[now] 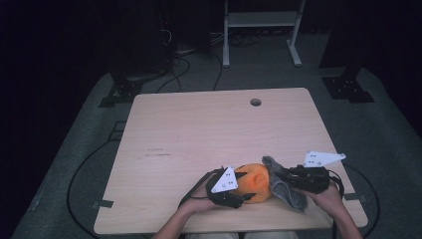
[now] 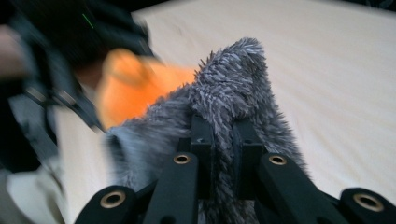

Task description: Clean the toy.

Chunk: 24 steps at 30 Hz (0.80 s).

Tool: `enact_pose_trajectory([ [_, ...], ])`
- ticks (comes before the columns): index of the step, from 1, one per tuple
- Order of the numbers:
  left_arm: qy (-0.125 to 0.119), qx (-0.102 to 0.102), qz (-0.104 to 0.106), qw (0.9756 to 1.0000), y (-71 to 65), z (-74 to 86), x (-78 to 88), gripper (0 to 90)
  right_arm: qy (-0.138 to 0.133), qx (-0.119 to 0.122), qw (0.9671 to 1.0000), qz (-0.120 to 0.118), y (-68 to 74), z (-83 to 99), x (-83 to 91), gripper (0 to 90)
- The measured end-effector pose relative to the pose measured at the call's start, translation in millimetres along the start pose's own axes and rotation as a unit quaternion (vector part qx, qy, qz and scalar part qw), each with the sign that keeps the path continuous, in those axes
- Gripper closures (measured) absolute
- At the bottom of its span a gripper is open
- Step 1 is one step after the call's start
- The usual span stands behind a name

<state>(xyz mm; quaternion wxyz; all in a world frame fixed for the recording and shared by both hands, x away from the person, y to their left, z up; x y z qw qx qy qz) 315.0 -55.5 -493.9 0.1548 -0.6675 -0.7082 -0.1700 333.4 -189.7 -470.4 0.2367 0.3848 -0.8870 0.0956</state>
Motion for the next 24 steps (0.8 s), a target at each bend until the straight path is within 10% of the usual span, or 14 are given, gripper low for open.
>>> enact_pose_trajectory([
  [4,-0.006,0.012,-0.004,0.9999,2.0,0.4,1.6,35.6,0.022,-0.021,0.9988,0.039,-16.4,13.0,-3.7,81.3],
  [9,-0.017,0.02,-0.018,0.9995,6.0,-1.9,0.3,35.7,-0.055,0.0,0.9981,-0.028,18.8,-22.5,13.4,81.2],
  [13,-0.021,0.023,-0.039,0.9988,10.8,-18.9,12.1,38.1,-0.069,-0.005,0.9976,-0.009,22.0,-32.5,10.9,81.2],
  [18,0.016,0.015,-0.045,0.9987,10.7,-29.2,27.8,38.4,-0.102,-0.005,0.9948,-0.011,29.8,-47.8,16.3,81.2],
  [21,0.041,0.034,-0.053,0.9971,16.7,-13.9,26.0,38.5,-0.044,-0.027,0.9986,0.017,16.1,-27.8,-3.3,81.3],
  [24,0.041,0.04,-0.056,0.9968,17.6,-16.8,25.4,38.9,-0.081,-0.019,0.9965,-0.009,33.9,-42.6,6.1,81.2],
])
Point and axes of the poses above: each handheld gripper's, and its own axes: x roughly backward along the jaws, z roughly out of its underside, y roughly to its left, the point moved 10 cm from there along -x, roughly forward along the jaws, and after that the axes turned 13 degrees about z, right-handed, at the moved point
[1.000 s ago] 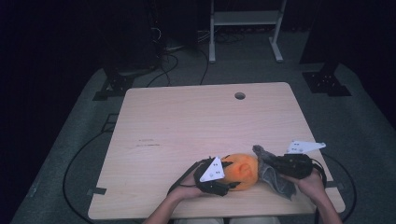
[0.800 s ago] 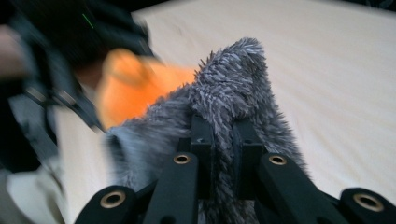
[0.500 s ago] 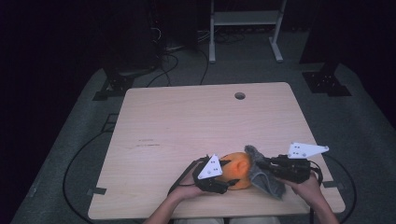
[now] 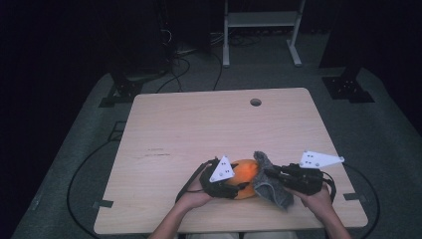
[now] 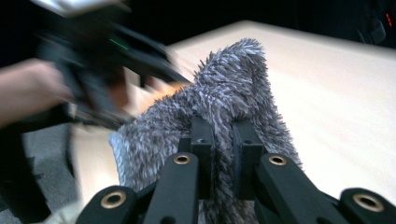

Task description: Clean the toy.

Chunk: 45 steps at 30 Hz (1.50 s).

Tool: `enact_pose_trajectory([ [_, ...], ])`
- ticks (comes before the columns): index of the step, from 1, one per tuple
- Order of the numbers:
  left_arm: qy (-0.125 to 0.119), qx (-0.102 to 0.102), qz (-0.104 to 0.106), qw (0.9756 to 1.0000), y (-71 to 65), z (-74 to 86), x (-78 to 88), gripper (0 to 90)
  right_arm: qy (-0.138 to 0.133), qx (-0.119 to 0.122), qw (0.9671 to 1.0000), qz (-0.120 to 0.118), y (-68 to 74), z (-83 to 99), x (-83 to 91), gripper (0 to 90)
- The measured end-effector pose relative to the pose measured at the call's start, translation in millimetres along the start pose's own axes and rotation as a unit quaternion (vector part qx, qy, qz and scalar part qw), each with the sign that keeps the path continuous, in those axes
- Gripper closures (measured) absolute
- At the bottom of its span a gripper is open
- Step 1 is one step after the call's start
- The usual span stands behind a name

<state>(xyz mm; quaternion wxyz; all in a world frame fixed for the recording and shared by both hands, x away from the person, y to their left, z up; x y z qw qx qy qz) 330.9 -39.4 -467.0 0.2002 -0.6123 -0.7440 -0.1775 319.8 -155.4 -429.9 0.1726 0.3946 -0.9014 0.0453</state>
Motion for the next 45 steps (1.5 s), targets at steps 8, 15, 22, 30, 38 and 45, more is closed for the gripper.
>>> enact_pose_trajectory([
  [8,-0.001,-0.001,0.035,0.9994,-12.0,0.6,-12.8,28.1,0.026,0.053,0.9979,0.027,11.2,5.8,-14.7,81.4],
  [15,-0.035,0.035,0.036,0.9982,1.2,7.5,-17.2,16.1,0.038,0.043,0.9979,0.029,-0.4,14.7,-11.2,81.4],
  [22,-0.044,0.037,0.016,0.9982,0.6,2.9,-22.1,27.8,0.059,0.018,0.9957,0.069,-32.3,29.8,-3.6,81.3],
  [30,-0.037,0.016,0.014,0.9991,-7.2,0.0,-28.5,29.9,0.029,0.052,0.9975,0.038,-7.8,9.2,-4.0,81.3],
  [38,-0.049,0.033,0.032,0.9977,-1.1,-0.4,-25.7,11.9,0.041,0.038,0.9981,0.027,-12.7,21.0,-4.6,81.3],
  [45,-0.064,0.016,0.027,0.9974,-3.6,-5.7,-23.2,20.3,0.048,0.026,0.9979,0.035,-25.0,28.1,-1.8,81.3],
])
Point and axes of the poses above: each handheld gripper's, and its own axes: x roughly backward along the jaws, z roughly out of its underside, y roughly to its left, the point moved 10 cm from there along -x, roughly forward along the jaws, and after that the axes turned 13 degrees about z, right-handed, at the moved point
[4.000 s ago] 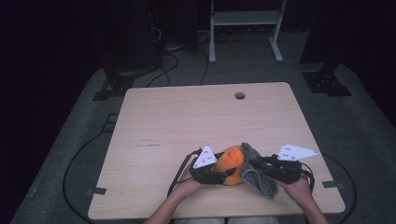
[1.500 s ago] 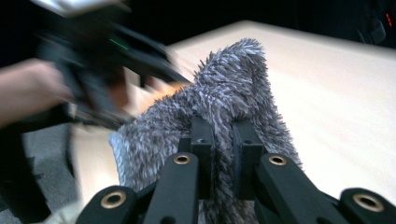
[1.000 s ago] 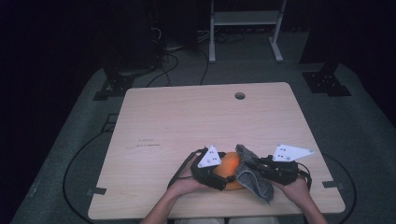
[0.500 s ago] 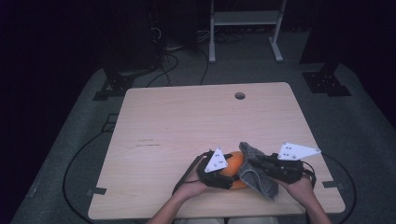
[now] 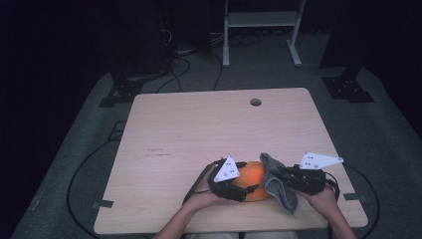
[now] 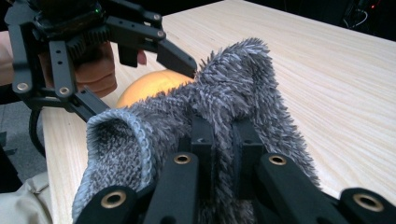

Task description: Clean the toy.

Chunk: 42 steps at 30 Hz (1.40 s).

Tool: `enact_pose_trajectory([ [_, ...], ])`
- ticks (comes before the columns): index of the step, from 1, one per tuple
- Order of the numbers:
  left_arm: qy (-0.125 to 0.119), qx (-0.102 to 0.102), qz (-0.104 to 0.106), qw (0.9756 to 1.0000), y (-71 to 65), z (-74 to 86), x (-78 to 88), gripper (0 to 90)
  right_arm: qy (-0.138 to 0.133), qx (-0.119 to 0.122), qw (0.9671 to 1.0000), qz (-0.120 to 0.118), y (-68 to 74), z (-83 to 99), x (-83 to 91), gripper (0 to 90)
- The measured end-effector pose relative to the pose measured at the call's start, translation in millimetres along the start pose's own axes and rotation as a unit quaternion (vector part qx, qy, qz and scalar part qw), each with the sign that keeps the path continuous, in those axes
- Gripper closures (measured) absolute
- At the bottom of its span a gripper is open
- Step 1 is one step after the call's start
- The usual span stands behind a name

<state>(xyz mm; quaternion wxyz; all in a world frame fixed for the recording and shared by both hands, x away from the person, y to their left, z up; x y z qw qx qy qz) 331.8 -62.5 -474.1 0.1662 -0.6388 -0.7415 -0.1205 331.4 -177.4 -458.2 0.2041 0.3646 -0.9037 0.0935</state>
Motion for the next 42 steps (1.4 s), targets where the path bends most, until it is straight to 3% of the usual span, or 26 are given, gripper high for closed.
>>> enact_pose_trajectory([
  [4,0.0,0.015,0.003,0.9999,3.6,1.8,3.4,9.9,0.003,0.0,1.0,0.0,-0.8,1.7,0.4,81.3],
  [8,0.003,0.034,0.01,0.9993,7.8,6.9,2.8,7.8,0.005,-0.004,1.0,0.0,-2.3,2.7,1.3,81.3],
  [14,0.006,0.023,0.022,0.9995,6.4,9.5,4.1,11.6,0.006,-0.005,1.0,0.001,-4.9,3.7,1.3,81.3],
  [23,0.005,0.038,0.013,0.9992,10.4,10.5,3.5,6.5,0.008,-0.008,0.9999,0.006,-9.5,5.9,2.1,81.3],
  [27,0.014,0.024,0.026,0.9993,4.5,12.2,3.3,10.3,0.011,-0.008,0.9998,0.011,-12.9,7.6,2.4,81.3],
  [32,0.007,0.014,0.047,0.9988,0.4,9.5,8.2,13.4,0.016,-0.011,0.9994,0.027,-21.1,11.3,4.7,81.2],
  [35,0.013,0.041,0.023,0.9988,9.0,12.3,6.4,7.4,0.016,-0.018,0.9994,0.025,-23.9,12.6,4.8,81.2],
  [37,0.012,0.053,0.026,0.9982,10.5,14.4,3.9,5.2,0.015,-0.021,0.9994,0.024,-24.3,12.6,4.5,81.2],
  [40,0.016,0.048,0.038,0.998,5.8,17.9,-0.9,11.6,0.016,-0.021,0.9993,0.025,-24.4,12.8,5.1,81.2],
  [42,0.027,0.032,0.025,0.9988,4.7,18.6,0.2,22.2,0.019,-0.019,0.9993,0.026,-23.3,11.0,6.7,81.2],
])
Point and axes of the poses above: each handheld gripper's, and its own axes: x roughly backward along the jaws, z roughly out of its underside, y roughly to its left, the point moved 10 cm from there along -x, roughly forward along the jaws, and after that the axes turned 13 degrees about z, right-handed, at the moved point
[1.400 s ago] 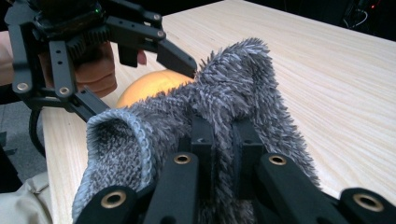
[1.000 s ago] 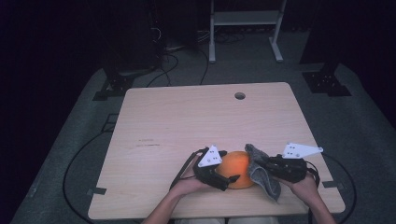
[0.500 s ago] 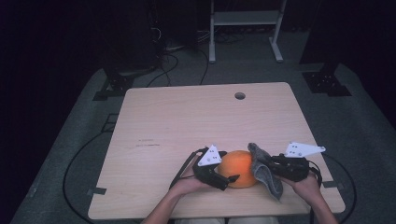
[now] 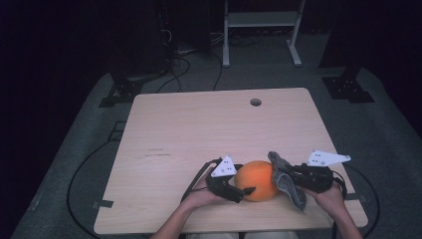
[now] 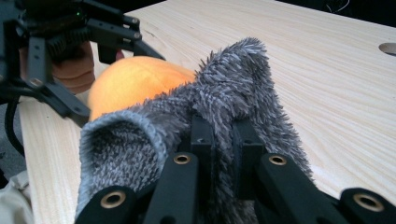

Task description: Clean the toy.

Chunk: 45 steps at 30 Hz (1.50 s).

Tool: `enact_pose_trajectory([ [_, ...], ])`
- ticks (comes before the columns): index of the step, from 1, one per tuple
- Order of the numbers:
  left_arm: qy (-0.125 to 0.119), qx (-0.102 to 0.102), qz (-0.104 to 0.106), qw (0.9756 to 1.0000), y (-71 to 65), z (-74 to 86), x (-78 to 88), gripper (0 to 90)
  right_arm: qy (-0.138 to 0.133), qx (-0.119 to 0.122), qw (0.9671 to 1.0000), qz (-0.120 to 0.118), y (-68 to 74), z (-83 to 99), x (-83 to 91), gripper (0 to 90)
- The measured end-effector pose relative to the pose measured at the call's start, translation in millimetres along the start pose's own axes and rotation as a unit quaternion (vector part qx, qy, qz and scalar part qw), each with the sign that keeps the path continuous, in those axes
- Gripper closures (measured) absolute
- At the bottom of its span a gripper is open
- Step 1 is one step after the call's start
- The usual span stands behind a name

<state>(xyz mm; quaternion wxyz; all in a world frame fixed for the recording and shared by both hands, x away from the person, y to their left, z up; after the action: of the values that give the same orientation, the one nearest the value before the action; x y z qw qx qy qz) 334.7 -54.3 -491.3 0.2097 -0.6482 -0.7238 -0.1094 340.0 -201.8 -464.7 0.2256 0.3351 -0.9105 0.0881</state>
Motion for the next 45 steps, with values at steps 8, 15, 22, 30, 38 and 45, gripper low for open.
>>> enact_pose_trajectory([
  [8,0.011,-0.003,-0.008,0.9999,-0.9,1.3,2.5,31.6,-0.02,0.037,0.9986,-0.032,29.8,-18.7,4.6,81.2],
  [15,-0.001,0.001,-0.003,1.0,-2.5,-2.4,1.3,32.5,0.0,0.01,0.9996,0.025,-4.7,-2.1,6.4,81.2],
  [22,0.005,-0.005,-0.005,1.0,-2.7,-0.8,1.3,32.6,-0.029,0.045,0.9983,-0.023,32.4,-24.1,9.5,81.1],
  [30,-0.012,-0.004,0.023,0.9997,-6.4,-4.0,0.8,23.7,-0.016,0.017,0.9996,-0.019,13.8,-6.8,4.9,81.1],
  [38,-0.01,0.015,0.028,0.9995,-2.7,2.1,-6.6,14.1,-0.013,0.027,0.9994,-0.018,13.2,-4.9,4.1,81.0],
  [45,-0.012,0.003,0.012,0.9998,-4.2,-0.6,-2.7,32.8,-0.009,0.009,0.9999,0.001,-3.6,1.3,6.4,81.0],
])
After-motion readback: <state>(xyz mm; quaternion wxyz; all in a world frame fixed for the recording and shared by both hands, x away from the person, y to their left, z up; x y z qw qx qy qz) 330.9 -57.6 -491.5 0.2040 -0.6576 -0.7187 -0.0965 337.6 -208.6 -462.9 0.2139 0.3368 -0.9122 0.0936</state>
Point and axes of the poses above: each handheld gripper's, and its own axes: x roughly backward along the jaws, z roughly out of its underside, y roughly to its left, the point moved 10 cm from there along -x, roughly forward along the jaws, and after that the axes turned 13 degrees about z, right-handed, at the moved point
